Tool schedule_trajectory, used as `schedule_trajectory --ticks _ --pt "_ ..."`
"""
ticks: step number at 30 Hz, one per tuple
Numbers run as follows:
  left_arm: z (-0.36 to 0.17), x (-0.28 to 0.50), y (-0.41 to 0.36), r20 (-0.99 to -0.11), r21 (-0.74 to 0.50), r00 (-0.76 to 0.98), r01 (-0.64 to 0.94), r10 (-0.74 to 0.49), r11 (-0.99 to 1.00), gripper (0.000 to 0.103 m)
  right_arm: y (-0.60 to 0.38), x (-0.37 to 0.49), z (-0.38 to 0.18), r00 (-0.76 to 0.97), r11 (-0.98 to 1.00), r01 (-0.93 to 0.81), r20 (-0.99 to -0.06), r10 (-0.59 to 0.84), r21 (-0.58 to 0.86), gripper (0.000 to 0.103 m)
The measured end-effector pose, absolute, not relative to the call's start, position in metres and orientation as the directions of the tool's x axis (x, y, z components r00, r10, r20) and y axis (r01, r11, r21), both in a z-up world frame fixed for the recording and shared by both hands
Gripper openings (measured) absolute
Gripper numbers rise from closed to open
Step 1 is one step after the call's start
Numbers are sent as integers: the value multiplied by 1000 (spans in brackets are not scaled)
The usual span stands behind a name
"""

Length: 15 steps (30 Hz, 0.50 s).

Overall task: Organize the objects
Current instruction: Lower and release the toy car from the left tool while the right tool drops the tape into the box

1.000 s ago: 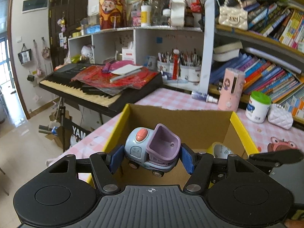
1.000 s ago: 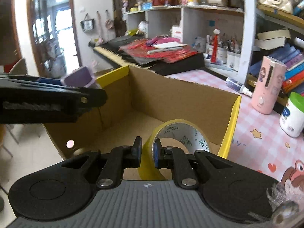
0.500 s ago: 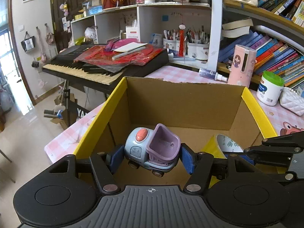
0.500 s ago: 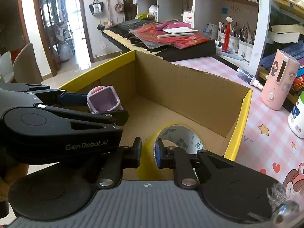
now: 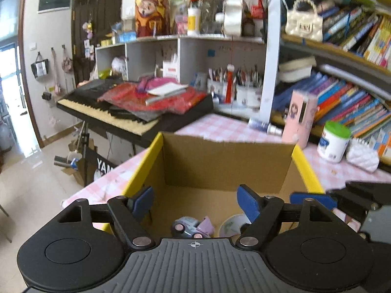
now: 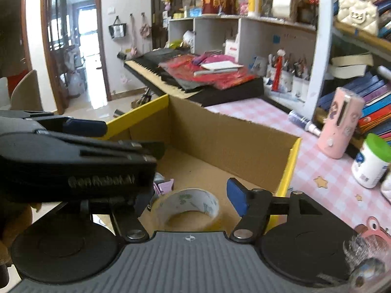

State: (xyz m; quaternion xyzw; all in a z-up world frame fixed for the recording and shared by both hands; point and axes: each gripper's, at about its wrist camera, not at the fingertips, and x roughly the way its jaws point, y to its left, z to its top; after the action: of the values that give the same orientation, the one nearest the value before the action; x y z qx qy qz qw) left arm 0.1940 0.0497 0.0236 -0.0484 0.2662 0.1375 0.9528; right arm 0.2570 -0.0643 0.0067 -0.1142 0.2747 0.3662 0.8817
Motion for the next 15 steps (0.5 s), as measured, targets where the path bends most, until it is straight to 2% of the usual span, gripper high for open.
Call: schedule_trajectory --ticks 9,14,15 --pt "39 155 56 -481 -59 841 -311 246 949 85 -83 217 27 688 807 -590 -533 492 -16 65" --pt "36 135 60 -488 -69 836 -325 252 943 87 -90 190 30 764 891 -453 -531 366 -38 72" --pt "35 130 61 -492 -70 833 -328 254 942 88 -91 186 29 776 909 -416 -537 331 -40 76"
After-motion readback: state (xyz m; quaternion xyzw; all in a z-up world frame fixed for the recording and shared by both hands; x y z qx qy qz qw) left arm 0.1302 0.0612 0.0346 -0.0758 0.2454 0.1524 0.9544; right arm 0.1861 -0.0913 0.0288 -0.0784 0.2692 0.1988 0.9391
